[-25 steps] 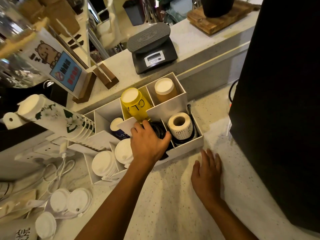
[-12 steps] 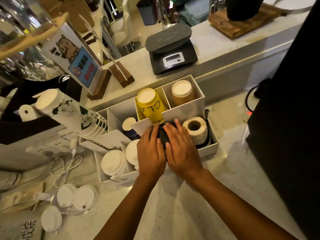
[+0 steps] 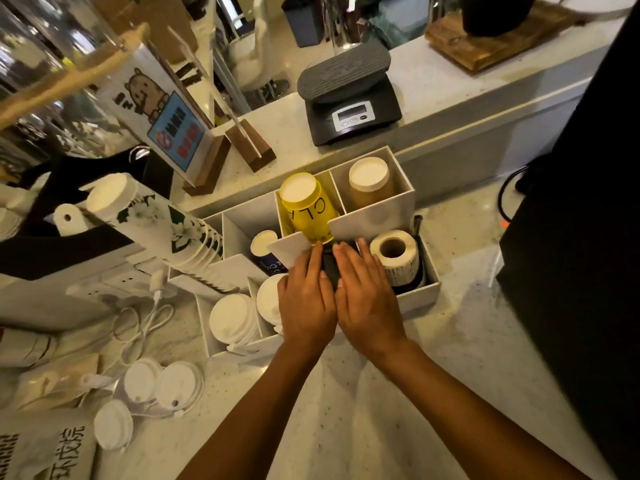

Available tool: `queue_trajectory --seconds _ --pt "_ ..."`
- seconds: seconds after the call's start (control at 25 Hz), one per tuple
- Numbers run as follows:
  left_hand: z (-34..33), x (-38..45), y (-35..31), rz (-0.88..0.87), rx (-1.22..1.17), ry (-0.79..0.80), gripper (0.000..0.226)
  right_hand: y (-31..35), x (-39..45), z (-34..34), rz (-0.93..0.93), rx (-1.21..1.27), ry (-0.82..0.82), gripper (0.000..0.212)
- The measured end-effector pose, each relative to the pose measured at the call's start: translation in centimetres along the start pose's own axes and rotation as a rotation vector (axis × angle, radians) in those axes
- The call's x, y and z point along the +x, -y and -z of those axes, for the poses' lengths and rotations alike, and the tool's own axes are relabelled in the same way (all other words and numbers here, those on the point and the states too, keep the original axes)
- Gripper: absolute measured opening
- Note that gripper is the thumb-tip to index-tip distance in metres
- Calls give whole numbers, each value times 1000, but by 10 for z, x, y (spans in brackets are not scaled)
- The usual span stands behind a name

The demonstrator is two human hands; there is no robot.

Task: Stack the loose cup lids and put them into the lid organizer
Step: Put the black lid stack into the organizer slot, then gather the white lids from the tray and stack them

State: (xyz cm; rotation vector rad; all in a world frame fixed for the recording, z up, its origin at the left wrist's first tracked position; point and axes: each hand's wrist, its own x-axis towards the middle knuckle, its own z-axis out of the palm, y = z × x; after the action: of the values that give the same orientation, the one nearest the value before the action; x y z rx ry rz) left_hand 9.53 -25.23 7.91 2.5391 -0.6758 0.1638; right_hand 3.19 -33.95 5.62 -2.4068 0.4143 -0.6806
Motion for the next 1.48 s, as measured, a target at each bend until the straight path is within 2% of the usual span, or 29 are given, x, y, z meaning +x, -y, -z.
queue_trajectory --seconds 0.12,0.2,0.28,0.36,0.48,0.72,0.96,1.16,1.48 --pt "10 -1 -4 -46 187 94 57 3 3 11 -28 -139 96 50" --pt "16 -2 -9 -18 234 142 54 6 8 19 -36 -266 200 54" --pt "29 -14 -15 74 154 150 53 14 8 29 -69 -289 236 57" --pt "41 -36 -22 136 55 124 55 21 1 42 -155 -219 203 62" --pt "66 -94 -11 212 -23 85 63 44 -35 55 -190 -103 158 70" --pt "97 -190 82 545 -18 65 61 106 -119 12 -187 -26 279 68" --pt "121 -256 165 711 -78 2 62 167 -175 -50 -121 -8 498 64" --pt "134 -283 229 800 -101 -53 66 204 -180 -97 -5 1 592 61" --pt "161 -258 318 844 -137 -176 68 239 -150 -168 16 -71 652 72"
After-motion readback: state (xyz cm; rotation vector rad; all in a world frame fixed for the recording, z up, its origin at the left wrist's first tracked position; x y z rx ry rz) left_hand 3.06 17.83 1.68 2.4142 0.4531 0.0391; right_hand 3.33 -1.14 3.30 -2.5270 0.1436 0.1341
